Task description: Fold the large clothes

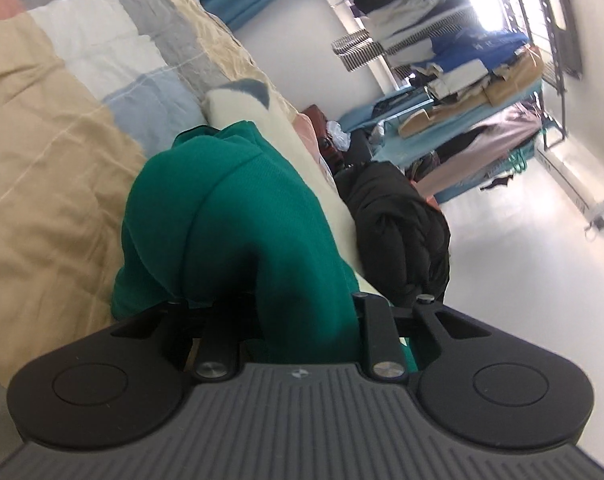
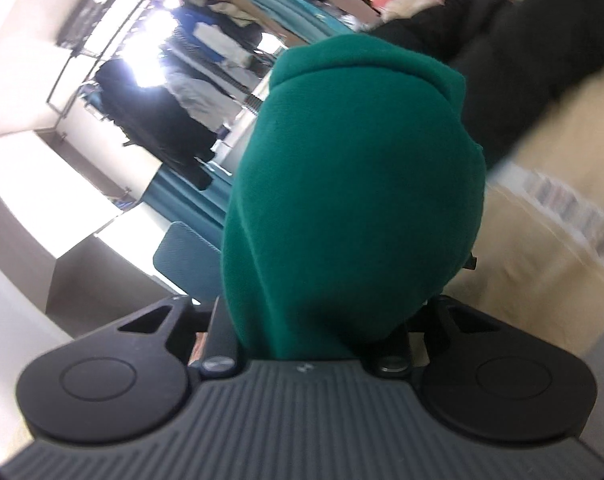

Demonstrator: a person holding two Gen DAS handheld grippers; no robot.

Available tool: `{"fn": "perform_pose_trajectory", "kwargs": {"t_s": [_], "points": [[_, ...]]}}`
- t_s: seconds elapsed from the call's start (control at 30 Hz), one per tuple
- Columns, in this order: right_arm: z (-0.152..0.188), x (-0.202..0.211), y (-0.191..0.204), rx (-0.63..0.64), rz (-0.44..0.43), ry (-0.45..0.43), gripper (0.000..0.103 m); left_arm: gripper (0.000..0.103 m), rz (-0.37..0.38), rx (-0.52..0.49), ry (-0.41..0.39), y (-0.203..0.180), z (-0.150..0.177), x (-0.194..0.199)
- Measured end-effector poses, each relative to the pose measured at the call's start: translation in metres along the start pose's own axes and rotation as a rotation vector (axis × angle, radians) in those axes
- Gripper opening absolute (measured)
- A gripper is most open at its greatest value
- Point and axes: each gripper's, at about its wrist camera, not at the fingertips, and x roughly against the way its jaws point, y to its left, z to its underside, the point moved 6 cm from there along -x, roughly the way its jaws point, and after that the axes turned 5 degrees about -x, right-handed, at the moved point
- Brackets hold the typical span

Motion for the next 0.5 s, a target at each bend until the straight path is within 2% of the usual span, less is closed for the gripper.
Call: {"fn": "perform_pose_trajectory", "kwargs": {"t_s": [0.13, 0.23, 0.37, 0.5], "points": [[0.015, 0.013, -0.031, -0.060, -0.054, -0.033, 0.034, 0.027, 0.028, -0.067, -0.011, 0.005, 0.004, -0.005], [0.022, 0.015, -0.038, -0.068, -0.071, -0.050, 0.035, 0.027, 0.033, -0.069, -0.018, 0.009, 0.007, -0.009], [0.023, 0.004, -0.052, -0.102, -0.057, -0.053, 0.038, 0.029, 0.049, -0.035, -0.021, 0.020, 0.012, -0.009], [0.030, 0.001, -0.058, -0.078, -0.027, -0.054, 0.049, 0.034, 0.044, -0.049, -0.028, 0.032, 0.021, -0.010]]}}
